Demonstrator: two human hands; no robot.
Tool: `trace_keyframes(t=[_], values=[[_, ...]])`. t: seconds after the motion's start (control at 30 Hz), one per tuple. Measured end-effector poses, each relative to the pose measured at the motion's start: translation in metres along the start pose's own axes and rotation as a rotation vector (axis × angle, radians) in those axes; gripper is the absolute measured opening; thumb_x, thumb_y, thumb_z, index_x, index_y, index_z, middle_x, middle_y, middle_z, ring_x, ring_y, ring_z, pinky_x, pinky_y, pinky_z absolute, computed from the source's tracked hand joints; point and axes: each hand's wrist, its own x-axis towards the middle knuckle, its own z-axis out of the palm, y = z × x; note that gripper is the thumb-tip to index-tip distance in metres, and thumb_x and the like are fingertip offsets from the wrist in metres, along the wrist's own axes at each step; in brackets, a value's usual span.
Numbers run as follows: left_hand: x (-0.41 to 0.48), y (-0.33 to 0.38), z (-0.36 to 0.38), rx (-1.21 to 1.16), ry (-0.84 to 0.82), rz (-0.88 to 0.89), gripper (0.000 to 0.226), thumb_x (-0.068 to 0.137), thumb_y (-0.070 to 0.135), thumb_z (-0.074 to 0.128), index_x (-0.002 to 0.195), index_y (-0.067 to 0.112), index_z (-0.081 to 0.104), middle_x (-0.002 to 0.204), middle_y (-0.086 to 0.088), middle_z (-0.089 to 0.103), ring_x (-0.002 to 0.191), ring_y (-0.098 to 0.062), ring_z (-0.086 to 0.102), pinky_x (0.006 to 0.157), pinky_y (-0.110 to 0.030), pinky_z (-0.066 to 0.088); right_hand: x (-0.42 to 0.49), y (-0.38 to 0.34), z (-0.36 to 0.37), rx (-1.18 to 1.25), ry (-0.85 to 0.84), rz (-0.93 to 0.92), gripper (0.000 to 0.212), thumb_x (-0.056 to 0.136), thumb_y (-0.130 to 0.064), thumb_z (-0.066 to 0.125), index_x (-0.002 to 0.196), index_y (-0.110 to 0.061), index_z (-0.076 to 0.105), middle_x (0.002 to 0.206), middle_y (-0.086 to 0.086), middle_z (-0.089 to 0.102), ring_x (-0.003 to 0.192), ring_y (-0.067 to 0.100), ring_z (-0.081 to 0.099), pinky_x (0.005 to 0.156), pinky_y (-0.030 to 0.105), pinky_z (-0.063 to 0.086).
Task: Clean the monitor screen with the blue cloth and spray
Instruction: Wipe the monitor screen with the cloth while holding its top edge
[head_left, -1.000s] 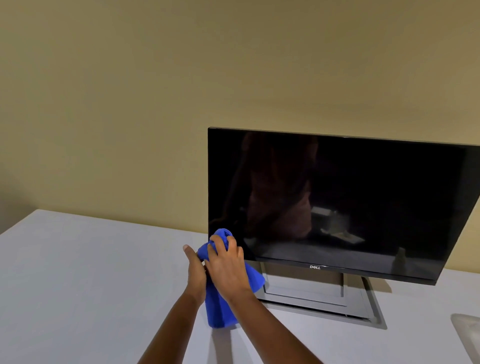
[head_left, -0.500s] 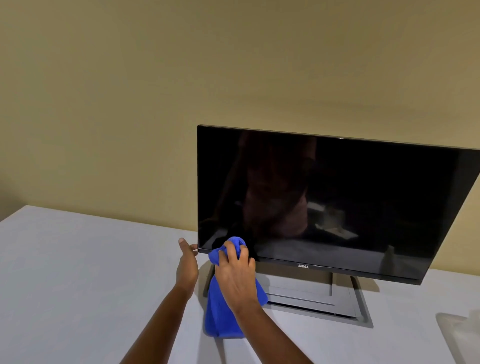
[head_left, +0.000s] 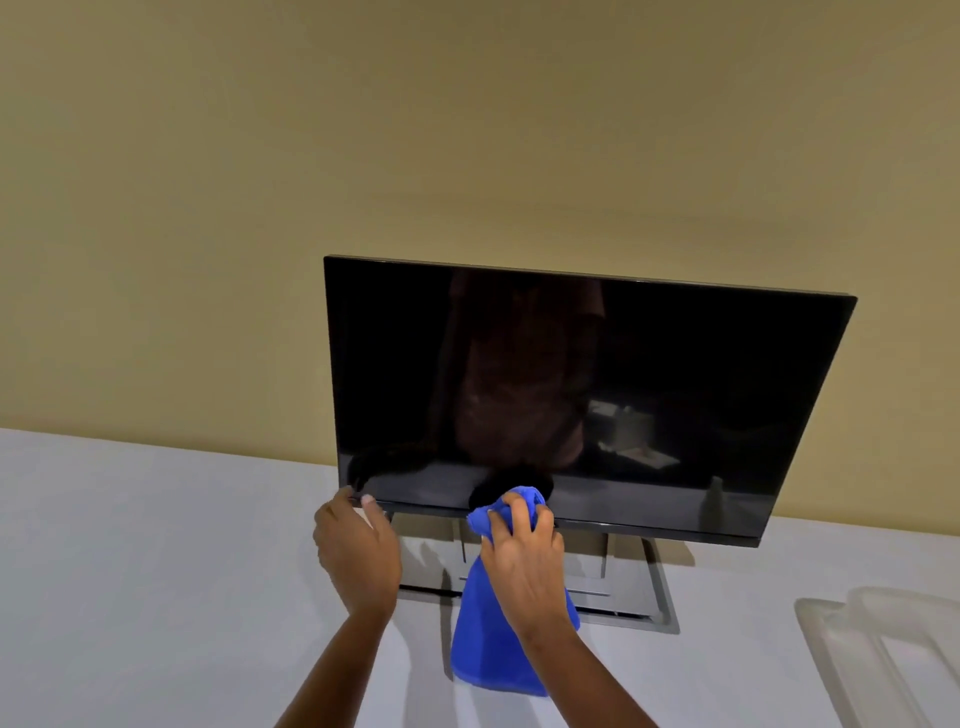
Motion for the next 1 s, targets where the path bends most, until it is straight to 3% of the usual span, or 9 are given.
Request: trace_keyframes(t=[0.1, 0.2, 0.37, 0.47, 0.5, 0.57, 0.7, 0.83, 1.0], values=[[-0.026, 0.006, 0.010, 0.116, -0.122, 0.325, 0.025, 0.085, 0.003, 0.053, 0.109, 0.002, 0.058, 0.103, -0.018, 0.061, 0.095, -0.031, 0.059, 0.081, -0.040, 0.048, -0.003, 0.017, -0.003, -0.012, 0.024, 0.024, 0.046, 0.030, -0.030, 0.094, 0.070, -0.020, 0.073, 0.090, 0.003, 0.073, 0.070, 0.026, 0.069, 0.047, 0.029, 0.057], [-0.043, 0.013, 0.025, 0.263, -0.281, 0.528, 0.035, 0.085, 0.008, 0.053, 0.120, 0.007, 0.055, 0.117, -0.012, 0.060, 0.109, -0.025, 0.056, 0.093, -0.034, 0.045, -0.006, 0.036, -0.004, -0.007, -0.004, 0.063, 0.039, 0.045, -0.028, 0.092, 0.079, -0.017, 0.074, 0.100, 0.006, 0.071, 0.080, 0.028, 0.069, 0.054, 0.032, 0.058], [-0.062, 0.026, 0.038, 0.381, -0.373, 0.699, 0.042, 0.088, 0.013, 0.048, 0.130, 0.011, 0.048, 0.130, -0.006, 0.053, 0.123, -0.022, 0.049, 0.103, -0.033, 0.039, -0.015, 0.075, -0.006, 0.003, -0.048, 0.139, 0.035, 0.057, -0.027, 0.086, 0.088, -0.017, 0.073, 0.111, 0.008, 0.067, 0.090, 0.030, 0.066, 0.063, 0.034, 0.059], [-0.067, 0.029, 0.043, 0.516, -0.433, 0.731, 0.046, 0.094, 0.022, 0.033, 0.140, 0.019, 0.031, 0.142, 0.003, 0.038, 0.132, -0.013, 0.034, 0.110, -0.026, 0.026, -0.019, 0.103, -0.008, 0.025, -0.089, 0.134, 0.032, 0.087, -0.026, 0.061, 0.117, -0.016, 0.060, 0.140, 0.009, 0.045, 0.118, 0.033, 0.049, 0.091, 0.039, 0.051], [-0.069, 0.030, 0.044, 0.533, -0.431, 0.738, 0.046, 0.095, 0.023, 0.032, 0.141, 0.020, 0.030, 0.143, 0.003, 0.038, 0.132, -0.013, 0.033, 0.110, -0.025, 0.026, -0.020, 0.113, -0.010, 0.027, -0.060, 0.151, 0.032, 0.081, -0.025, 0.069, 0.111, -0.014, 0.064, 0.134, 0.011, 0.052, 0.111, 0.035, 0.055, 0.085, 0.040, 0.054], [-0.073, 0.036, 0.043, 0.523, -0.410, 0.769, 0.044, 0.090, 0.020, 0.044, 0.134, 0.016, 0.044, 0.133, 0.000, 0.050, 0.123, -0.016, 0.046, 0.104, -0.028, 0.036, -0.024, 0.132, -0.015, -0.016, -0.015, 0.200, 0.034, 0.062, -0.024, 0.085, 0.092, -0.013, 0.072, 0.114, 0.013, 0.065, 0.090, 0.034, 0.065, 0.064, 0.037, 0.059], [-0.082, 0.050, 0.042, 0.513, -0.336, 0.938, 0.042, 0.041, 0.011, 0.086, 0.082, 0.010, 0.075, 0.074, -0.001, 0.071, 0.065, -0.017, 0.068, 0.058, -0.024, 0.056, -0.029, 0.169, -0.013, 0.018, -0.043, 0.291, 0.036, 0.099, -0.031, 0.037, 0.131, -0.019, 0.046, 0.150, 0.003, 0.026, 0.127, 0.027, 0.035, 0.094, 0.031, 0.045], [-0.088, 0.060, 0.046, 0.488, -0.354, 0.930, 0.038, 0.050, 0.009, 0.085, 0.086, 0.009, 0.074, 0.079, -0.004, 0.072, 0.071, -0.021, 0.068, 0.064, -0.029, 0.057, -0.033, 0.194, -0.015, 0.076, 0.013, 0.439, 0.036, 0.099, -0.031, 0.035, 0.130, -0.018, 0.048, 0.149, 0.004, 0.025, 0.124, 0.027, 0.034, 0.089, 0.031, 0.047], [-0.091, 0.077, 0.048, 0.481, -0.295, 1.024, 0.041, 0.036, 0.011, 0.087, 0.075, 0.012, 0.075, 0.068, 0.001, 0.070, 0.059, -0.015, 0.066, 0.052, -0.025, 0.055, -0.040, 0.215, -0.013, 0.181, 0.093, 0.646, 0.035, 0.098, -0.027, 0.037, 0.126, -0.012, 0.051, 0.146, 0.008, 0.030, 0.121, 0.032, 0.034, 0.085, 0.035, 0.048]])
